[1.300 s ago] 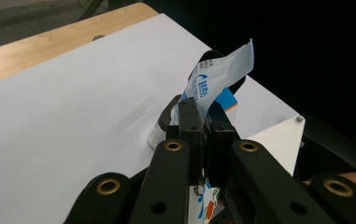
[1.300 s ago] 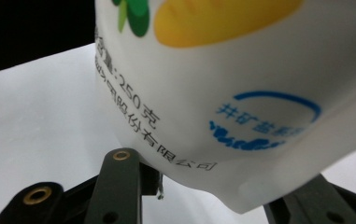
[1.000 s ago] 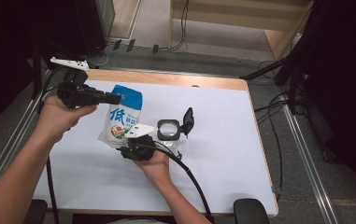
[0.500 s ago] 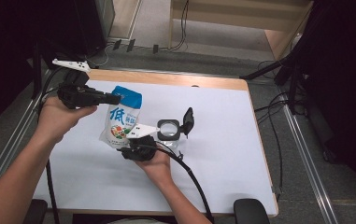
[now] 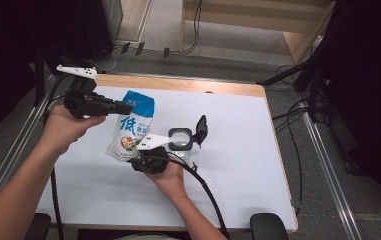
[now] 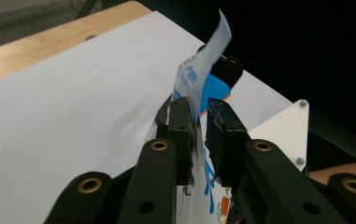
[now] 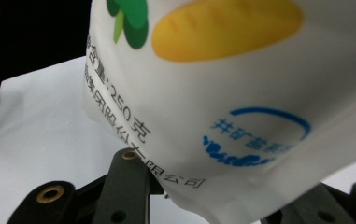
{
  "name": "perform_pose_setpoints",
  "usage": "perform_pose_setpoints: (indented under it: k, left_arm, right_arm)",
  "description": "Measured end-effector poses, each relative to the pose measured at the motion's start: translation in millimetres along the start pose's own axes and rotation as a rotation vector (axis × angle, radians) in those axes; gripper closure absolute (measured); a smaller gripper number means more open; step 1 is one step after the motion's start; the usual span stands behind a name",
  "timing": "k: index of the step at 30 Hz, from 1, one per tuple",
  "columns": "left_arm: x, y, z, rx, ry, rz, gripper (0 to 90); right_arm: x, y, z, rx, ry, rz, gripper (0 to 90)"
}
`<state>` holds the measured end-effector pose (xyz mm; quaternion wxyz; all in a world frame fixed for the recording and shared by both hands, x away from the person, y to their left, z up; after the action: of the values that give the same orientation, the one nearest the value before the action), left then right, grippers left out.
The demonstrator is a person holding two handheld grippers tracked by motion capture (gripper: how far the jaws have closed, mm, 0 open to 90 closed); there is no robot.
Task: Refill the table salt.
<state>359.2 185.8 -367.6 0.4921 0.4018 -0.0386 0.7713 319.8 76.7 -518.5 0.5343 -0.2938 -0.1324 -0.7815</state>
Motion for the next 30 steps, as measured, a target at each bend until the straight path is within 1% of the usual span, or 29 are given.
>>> perform_pose_setpoints:
  k: [1, 3, 5, 6, 7, 8, 10, 11, 13, 15, 16, 17, 19, 20, 21, 22, 23, 24, 25, 26, 27, 29, 30]
  left_arm:
    - [-1.5, -0.2, -1.3, -0.011, -0.004, 0.007, 78.7]
    - [-5.1, 1.3, -3.8, -0.017, -0.021, -0.001, 76.8]
    - [-8.6, 2.0, -6.5, -0.029, -0.042, -0.008, 76.0]
    - [-10.3, 2.3, -7.2, -0.029, -0.044, -0.011, 75.9]
    - [-11.8, 2.2, -8.2, -0.027, -0.058, -0.010, 76.1]
    - [-13.5, 3.2, -8.6, -0.026, -0.055, -0.007, 78.4]
    - [-15.5, 3.7, -9.1, -0.021, -0.066, 0.004, 83.9]
    - [-16.9, 3.5, -9.5, -0.022, -0.072, 0.018, 85.6]
    - [-19.4, 2.8, -10.7, -0.011, -0.085, 0.034, 88.0]
    - [-20.9, 1.5, -11.9, 0.004, -0.091, 0.044, 89.9]
    - [-21.0, 0.7, -12.2, 0.015, -0.090, 0.045, 90.0]
    - [-20.6, -0.3, -12.2, 0.017, -0.086, 0.057, 90.0]
    - [-19.7, -1.0, -12.2, 0.028, -0.076, 0.058, 90.0]
    - [-19.7, -1.1, -12.4, 0.028, -0.075, 0.059, 90.0]
    - [-20.2, -1.2, -12.7, 0.032, -0.076, 0.064, 90.0]
    - [-20.9, -1.8, -13.0, 0.038, -0.079, 0.069, 90.0]
    - [-22.0, -2.1, -13.3, 0.043, -0.081, 0.061, 90.0]
    - [-23.2, -2.1, -13.3, 0.043, -0.083, 0.056, 90.0]
    - [-24.5, -1.5, -12.8, 0.044, -0.081, 0.047, 90.0]
    - [-26.0, -1.0, -12.2, 0.040, -0.087, 0.048, 90.0]
    - [-27.3, -0.2, -11.8, 0.043, -0.088, 0.041, 90.0]
    - [-30.2, 0.2, -11.5, 0.040, -0.097, 0.045, 89.9]
    - [-31.4, -0.2, -11.8, 0.036, -0.104, 0.046, 89.5]
  right_arm:
    - [0.3, 0.2, 0.1, -0.004, 0.002, 0.007, 67.1]
    - [0.7, 0.5, 0.6, -0.011, 0.011, 0.016, 67.3]
    - [1.6, -0.3, 1.2, -0.016, 0.021, 0.036, 67.7]
    - [2.5, -0.7, 1.9, -0.015, 0.025, 0.041, 68.1]
    - [3.1, -0.9, 2.3, -0.014, 0.029, 0.046, 68.4]
    - [3.4, -1.0, 2.6, -0.014, 0.031, 0.051, 68.5]
    - [3.0, -0.5, 2.2, -0.009, 0.026, 0.041, 68.4]
    - [1.9, -0.4, 1.6, -0.011, 0.022, 0.043, 68.2]
    - [-0.1, 0.0, -0.2, -0.014, 0.010, 0.040, 67.4]
    - [-1.7, -1.5, -1.8, -0.004, 0.001, 0.040, 65.5]
    - [-1.9, -2.1, -2.1, -0.002, 0.000, 0.038, 64.2]
    - [-1.6, -2.7, -2.7, -0.005, -0.003, 0.040, 63.7]
    - [-0.4, -2.9, -4.1, -0.018, 0.006, 0.042, 60.8]
    - [0.4, -2.8, -5.6, -0.027, 0.006, 0.033, 57.9]
    - [1.3, -3.1, -6.6, -0.028, 0.007, 0.025, 57.4]
    - [2.4, -3.2, -7.3, -0.029, 0.006, 0.011, 54.8]
    - [3.9, -3.2, -7.7, -0.026, 0.010, -0.013, 52.8]
    - [5.2, -3.7, -8.0, -0.020, 0.018, -0.025, 53.2]
    - [5.3, -4.4, -8.1, -0.016, 0.021, -0.026, 54.9]
    - [5.1, -4.8, -8.5, -0.009, 0.013, -0.031, 57.2]
    - [4.1, -4.6, -8.9, -0.010, 0.008, -0.039, 58.1]
    - [3.4, -3.8, -10.2, -0.020, 0.002, -0.035, 59.6]
    - [3.3, -3.3, -11.0, -0.021, -0.003, -0.041, 62.1]
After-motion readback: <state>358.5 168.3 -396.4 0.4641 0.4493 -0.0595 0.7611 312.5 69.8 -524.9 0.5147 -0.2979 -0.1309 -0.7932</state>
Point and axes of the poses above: each handheld gripper's, and its own axes: x roughly backward along the jaws, z roughly out of its top, y roughly to its right, the point moved 6 cm from there along -x, roughly forward along the jaws, and after that the axes turned 11 degrees about -y, right-handed, at the moved point
